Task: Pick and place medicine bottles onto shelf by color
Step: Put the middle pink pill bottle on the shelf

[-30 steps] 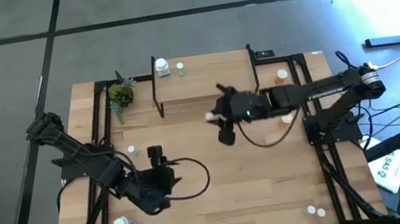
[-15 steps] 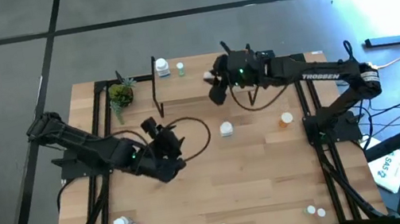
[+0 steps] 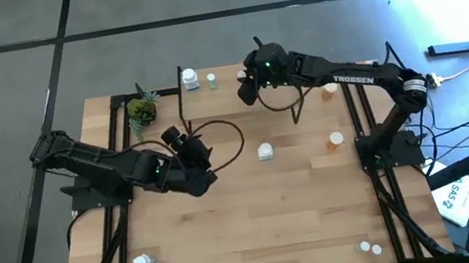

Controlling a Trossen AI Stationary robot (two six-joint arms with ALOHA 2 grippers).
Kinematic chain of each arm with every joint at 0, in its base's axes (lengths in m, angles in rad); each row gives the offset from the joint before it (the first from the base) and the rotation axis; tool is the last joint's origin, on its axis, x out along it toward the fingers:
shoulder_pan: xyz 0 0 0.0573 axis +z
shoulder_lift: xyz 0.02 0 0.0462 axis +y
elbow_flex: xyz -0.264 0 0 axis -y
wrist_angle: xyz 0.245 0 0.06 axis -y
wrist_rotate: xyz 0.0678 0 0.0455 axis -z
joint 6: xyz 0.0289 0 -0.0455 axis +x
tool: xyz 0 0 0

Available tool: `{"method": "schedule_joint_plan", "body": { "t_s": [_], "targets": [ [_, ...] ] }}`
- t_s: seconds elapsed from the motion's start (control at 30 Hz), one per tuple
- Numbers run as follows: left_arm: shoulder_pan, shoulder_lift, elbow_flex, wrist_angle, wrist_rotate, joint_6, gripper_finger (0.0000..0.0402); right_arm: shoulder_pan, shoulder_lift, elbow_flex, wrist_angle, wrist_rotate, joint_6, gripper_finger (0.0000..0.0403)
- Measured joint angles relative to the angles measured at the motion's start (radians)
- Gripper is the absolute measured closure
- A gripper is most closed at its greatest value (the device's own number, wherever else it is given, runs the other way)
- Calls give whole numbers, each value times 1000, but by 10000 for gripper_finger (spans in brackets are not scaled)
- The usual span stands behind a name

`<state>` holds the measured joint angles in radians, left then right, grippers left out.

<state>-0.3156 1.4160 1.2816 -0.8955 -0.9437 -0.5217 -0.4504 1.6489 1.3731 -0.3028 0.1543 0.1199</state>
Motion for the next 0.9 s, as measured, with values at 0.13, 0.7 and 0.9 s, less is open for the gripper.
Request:
{"method": "schedule_joint_plan", "body": {
  "t_s": [0.13,0.7,0.9],
  "targets": [
    [27,1,0,-11,0,0,195,-32,31,0,1,-15,-21,279],
    [96,1,-1,-10,14,0,195,-58,66,0,31,-70,-134,279],
    [113,1,-1,-10,22,-1,195,-58,66,0,26,-70,-152,279]
  ]
}}
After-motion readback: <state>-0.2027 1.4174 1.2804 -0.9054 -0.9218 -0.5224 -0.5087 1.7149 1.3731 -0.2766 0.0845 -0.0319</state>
